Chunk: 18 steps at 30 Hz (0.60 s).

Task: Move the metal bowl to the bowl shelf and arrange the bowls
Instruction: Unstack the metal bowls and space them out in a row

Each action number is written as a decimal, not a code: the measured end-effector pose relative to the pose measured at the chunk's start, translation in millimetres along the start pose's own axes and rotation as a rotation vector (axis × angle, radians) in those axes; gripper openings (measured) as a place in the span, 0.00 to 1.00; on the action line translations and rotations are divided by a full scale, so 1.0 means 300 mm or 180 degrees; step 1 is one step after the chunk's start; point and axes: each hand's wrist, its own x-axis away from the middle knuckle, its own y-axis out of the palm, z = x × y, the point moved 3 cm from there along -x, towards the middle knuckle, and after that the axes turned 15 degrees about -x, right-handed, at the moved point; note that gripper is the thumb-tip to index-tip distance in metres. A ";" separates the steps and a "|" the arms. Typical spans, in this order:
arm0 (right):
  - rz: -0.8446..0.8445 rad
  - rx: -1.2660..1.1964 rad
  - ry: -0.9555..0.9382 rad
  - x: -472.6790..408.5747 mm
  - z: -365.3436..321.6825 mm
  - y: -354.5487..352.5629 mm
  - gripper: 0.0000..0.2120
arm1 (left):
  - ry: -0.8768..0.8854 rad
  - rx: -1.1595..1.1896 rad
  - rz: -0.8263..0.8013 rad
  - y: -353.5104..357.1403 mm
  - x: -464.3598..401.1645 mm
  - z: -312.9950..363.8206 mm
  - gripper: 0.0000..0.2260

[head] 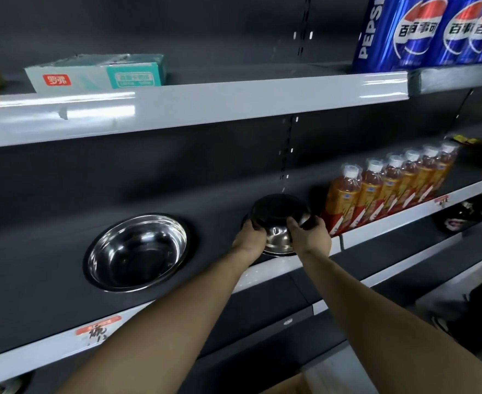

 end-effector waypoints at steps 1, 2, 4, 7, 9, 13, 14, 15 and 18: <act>-0.0028 -0.0007 -0.0090 0.016 -0.011 0.002 0.35 | -0.0035 0.0194 0.0035 -0.007 0.001 -0.007 0.19; -0.0076 -0.0041 -0.0200 0.036 -0.023 0.007 0.34 | -0.0072 0.0416 0.0085 -0.015 0.002 -0.015 0.18; -0.0155 -0.0089 -0.0483 0.083 -0.042 0.016 0.32 | -0.0146 0.0882 0.0243 -0.033 0.007 -0.031 0.16; -0.0243 -0.0048 -0.0971 0.154 -0.062 0.012 0.33 | -0.0290 0.1465 0.0572 -0.084 0.020 -0.055 0.17; -0.0327 -0.0056 -0.1217 0.187 -0.067 0.003 0.34 | -0.0311 0.1832 0.0667 -0.125 0.028 -0.062 0.20; -0.0292 -0.0244 -0.0876 0.200 -0.047 -0.018 0.25 | -0.0245 0.2118 0.0666 -0.216 0.045 -0.069 0.35; -0.0210 -0.0509 -0.0577 0.194 -0.043 -0.025 0.20 | -0.0239 0.2052 0.0684 -0.237 0.051 -0.072 0.37; -0.0127 -0.0831 -0.0233 0.187 -0.037 -0.031 0.17 | -0.0224 0.1926 0.0707 -0.254 0.059 -0.077 0.37; -0.0109 -0.1612 0.0522 0.191 -0.026 -0.044 0.18 | -0.0123 0.1334 0.0658 -0.276 0.076 -0.099 0.34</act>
